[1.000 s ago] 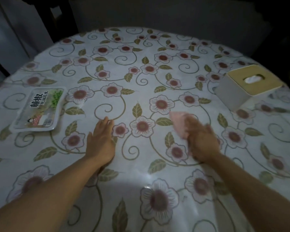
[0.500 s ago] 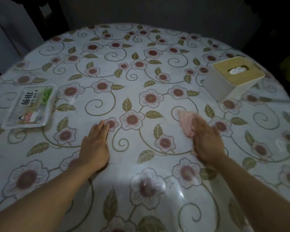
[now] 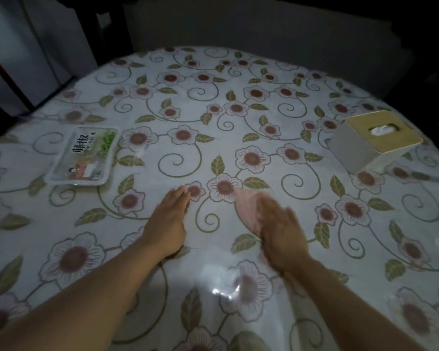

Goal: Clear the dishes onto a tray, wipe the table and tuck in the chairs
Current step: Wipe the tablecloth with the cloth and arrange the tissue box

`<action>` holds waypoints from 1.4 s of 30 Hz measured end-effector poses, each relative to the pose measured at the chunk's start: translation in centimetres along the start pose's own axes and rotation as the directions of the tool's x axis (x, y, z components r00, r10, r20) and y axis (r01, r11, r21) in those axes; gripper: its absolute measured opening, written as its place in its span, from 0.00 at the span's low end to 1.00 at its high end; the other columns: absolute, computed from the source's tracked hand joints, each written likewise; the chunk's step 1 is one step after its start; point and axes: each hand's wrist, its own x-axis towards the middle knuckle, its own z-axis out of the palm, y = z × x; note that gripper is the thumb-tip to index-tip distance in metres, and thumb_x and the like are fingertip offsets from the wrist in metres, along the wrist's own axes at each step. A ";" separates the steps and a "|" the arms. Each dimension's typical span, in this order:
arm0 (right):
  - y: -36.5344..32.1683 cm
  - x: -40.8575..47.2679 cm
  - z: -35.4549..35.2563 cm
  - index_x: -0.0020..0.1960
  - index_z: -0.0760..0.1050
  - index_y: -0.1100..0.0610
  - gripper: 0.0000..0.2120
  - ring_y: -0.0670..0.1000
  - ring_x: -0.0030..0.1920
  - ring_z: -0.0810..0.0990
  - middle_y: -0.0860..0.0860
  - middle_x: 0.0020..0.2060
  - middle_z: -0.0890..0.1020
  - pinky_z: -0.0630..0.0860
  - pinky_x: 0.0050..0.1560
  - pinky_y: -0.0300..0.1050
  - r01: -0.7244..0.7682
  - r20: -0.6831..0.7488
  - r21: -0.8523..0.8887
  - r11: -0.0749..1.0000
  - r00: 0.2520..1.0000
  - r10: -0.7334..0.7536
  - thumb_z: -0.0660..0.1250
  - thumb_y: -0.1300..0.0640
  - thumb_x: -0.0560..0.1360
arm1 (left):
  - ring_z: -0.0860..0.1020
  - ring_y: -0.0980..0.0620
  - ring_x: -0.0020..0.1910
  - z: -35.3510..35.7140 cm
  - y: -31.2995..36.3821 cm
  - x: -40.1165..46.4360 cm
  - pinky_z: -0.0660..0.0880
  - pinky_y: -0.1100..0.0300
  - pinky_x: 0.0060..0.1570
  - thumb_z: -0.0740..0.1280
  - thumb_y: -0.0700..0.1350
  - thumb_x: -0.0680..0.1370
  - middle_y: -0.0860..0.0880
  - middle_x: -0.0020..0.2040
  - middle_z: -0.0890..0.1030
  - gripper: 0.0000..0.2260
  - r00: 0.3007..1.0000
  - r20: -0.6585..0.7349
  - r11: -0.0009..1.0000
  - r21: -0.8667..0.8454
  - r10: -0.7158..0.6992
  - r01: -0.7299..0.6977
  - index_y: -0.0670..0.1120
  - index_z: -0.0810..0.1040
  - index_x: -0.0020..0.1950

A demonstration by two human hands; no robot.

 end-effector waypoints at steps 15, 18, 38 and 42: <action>-13.7 4.1 0.0 0.77 0.40 0.51 0.35 0.49 0.76 0.39 0.48 0.77 0.44 0.32 0.71 0.48 0.194 -0.028 0.113 0.974 0.981 -0.193 0.55 0.56 0.76 | 0.60 0.50 0.73 -2.7 -3.8 -1.5 0.63 0.55 0.68 0.59 0.36 0.76 0.50 0.75 0.61 0.25 0.984 -0.142 0.990 0.076 -0.106 0.118 0.46 0.62 0.73; -16.4 1.1 -0.3 0.76 0.54 0.53 0.35 0.50 0.76 0.51 0.49 0.76 0.54 0.47 0.75 0.51 0.326 0.027 0.071 0.943 0.944 -0.328 0.63 0.53 0.73 | 0.72 0.47 0.59 -4.2 -3.8 -2.0 0.71 0.55 0.53 0.62 0.38 0.73 0.47 0.56 0.76 0.12 0.965 -0.231 0.982 0.111 -0.126 0.154 0.44 0.74 0.55; -24.3 9.1 -7.2 0.71 0.64 0.62 0.25 0.55 0.70 0.64 0.57 0.69 0.67 0.61 0.68 0.44 0.152 -0.137 0.465 0.872 0.986 -0.098 0.63 0.59 0.75 | 0.59 0.39 0.70 -12.8 -13.3 -1.0 0.59 0.47 0.68 0.60 0.41 0.78 0.40 0.73 0.60 0.24 0.787 -0.349 0.861 -0.180 -0.508 0.476 0.42 0.58 0.74; -24.6 9.4 -6.8 0.70 0.64 0.62 0.25 0.55 0.69 0.65 0.57 0.68 0.67 0.62 0.67 0.44 0.112 -0.122 0.478 0.871 0.991 -0.060 0.63 0.59 0.75 | 0.71 0.39 0.64 -12.9 -14.6 0.5 0.67 0.53 0.60 0.60 0.39 0.79 0.37 0.66 0.72 0.18 0.697 -0.236 0.695 -0.517 -0.677 0.500 0.38 0.67 0.68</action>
